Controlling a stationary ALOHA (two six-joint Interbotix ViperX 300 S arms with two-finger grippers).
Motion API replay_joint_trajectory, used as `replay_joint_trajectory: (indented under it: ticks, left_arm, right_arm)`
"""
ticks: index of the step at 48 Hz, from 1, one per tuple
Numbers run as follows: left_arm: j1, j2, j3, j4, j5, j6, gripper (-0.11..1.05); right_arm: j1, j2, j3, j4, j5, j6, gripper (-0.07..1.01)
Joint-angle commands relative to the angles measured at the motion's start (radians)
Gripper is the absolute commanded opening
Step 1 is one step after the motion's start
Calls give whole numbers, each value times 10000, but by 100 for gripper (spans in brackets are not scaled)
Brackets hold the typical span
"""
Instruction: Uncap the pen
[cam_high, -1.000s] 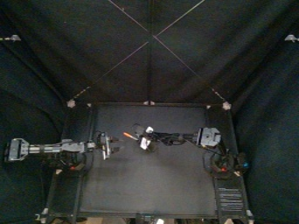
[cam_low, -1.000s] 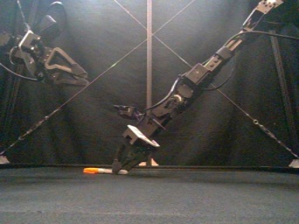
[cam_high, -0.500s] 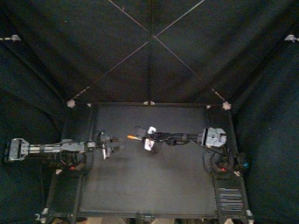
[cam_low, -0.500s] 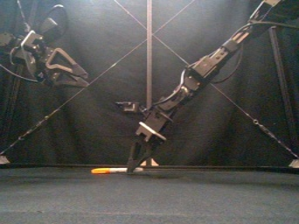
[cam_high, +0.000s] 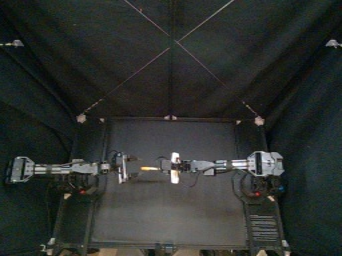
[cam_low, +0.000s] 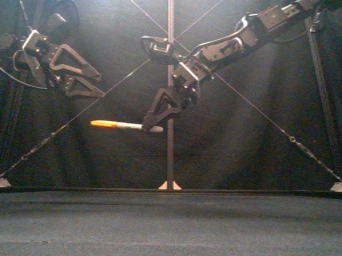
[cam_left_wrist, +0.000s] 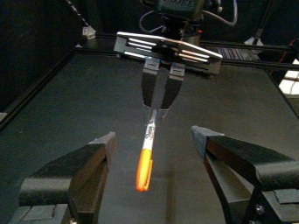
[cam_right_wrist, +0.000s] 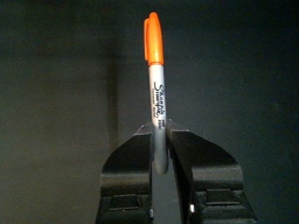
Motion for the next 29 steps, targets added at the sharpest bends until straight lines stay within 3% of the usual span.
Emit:
replay_joint_trajectory:
  ticks: [1,12,29]
  left_arm:
    - [-61,107,-291,46,-31,0,100]
    - [-107,537,-322,15,-31,-46,100]
    - [-107,614,-322,-230,-46,-31,100]
  right_arm:
    - [107,-537,-107,-15,-169,0,45]
    - [199,-706,-92,-169,-660,-46,45]
    - [261,-920,-77,-291,-982,-31,45]
